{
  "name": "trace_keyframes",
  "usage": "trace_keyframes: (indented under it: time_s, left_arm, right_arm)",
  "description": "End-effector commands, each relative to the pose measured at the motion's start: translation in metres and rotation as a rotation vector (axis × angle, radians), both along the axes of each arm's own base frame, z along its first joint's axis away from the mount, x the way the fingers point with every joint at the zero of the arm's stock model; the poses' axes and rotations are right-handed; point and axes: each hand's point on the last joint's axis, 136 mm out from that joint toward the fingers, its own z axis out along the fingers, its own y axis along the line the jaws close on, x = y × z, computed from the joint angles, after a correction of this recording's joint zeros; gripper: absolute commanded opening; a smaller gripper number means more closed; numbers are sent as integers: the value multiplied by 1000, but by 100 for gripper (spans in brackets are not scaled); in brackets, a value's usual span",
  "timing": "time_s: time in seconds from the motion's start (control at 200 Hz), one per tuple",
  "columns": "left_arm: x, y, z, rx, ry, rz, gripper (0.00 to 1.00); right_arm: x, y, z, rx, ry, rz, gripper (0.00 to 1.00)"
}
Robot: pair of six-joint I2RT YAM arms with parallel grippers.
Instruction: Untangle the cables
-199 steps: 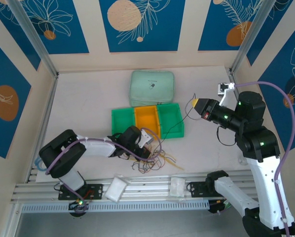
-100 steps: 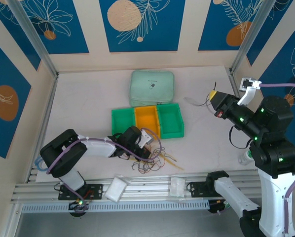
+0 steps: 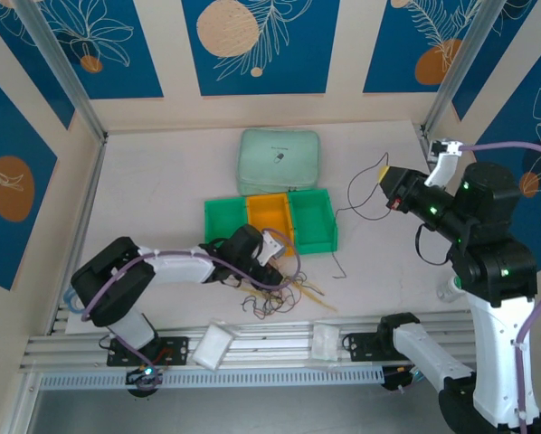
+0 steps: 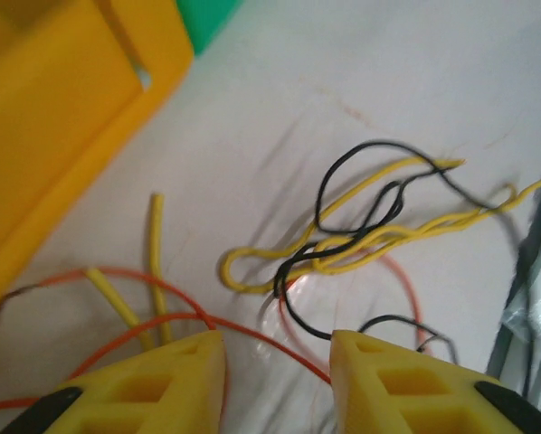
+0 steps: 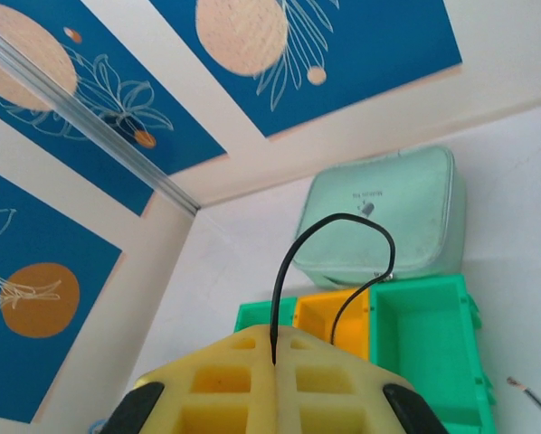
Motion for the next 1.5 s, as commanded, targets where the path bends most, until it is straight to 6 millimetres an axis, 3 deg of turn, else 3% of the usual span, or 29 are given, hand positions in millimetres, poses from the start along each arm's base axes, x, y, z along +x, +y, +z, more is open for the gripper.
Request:
trace_keyframes:
  time_s: [0.0, 0.27, 0.495, 0.705, 0.82, 1.05, 1.311, 1.496]
  left_arm:
    - [8, -8, 37, -40, -75, -12, 38]
    - [16, -9, 98, -85, -159, -4, 42]
    - [27, 11, 138, -25, -179, 81, 41]
    - [32, 26, 171, -124, -95, 148, 40]
    - [35, 41, 184, -192, -50, 191, 40]
    - [49, 75, 203, -231, -127, 301, 48]
    - [58, 92, 213, -246, -144, 385, 55]
    - [65, 107, 214, -210, -149, 450, 56]
  right_arm:
    - [3, 6, -13, -9, 38, 38, 6]
    - [17, 27, -22, 35, 86, 153, 6]
    - [31, 36, -16, 29, 73, 203, 6]
    - [46, 41, -20, 28, 78, 220, 6]
    - [53, 43, -27, 38, 89, 226, 6]
    - [72, 50, -55, 60, 145, 243, 6]
    - [92, 54, -86, 64, 213, 253, 6]
    - [96, 57, -84, 72, 205, 258, 6]
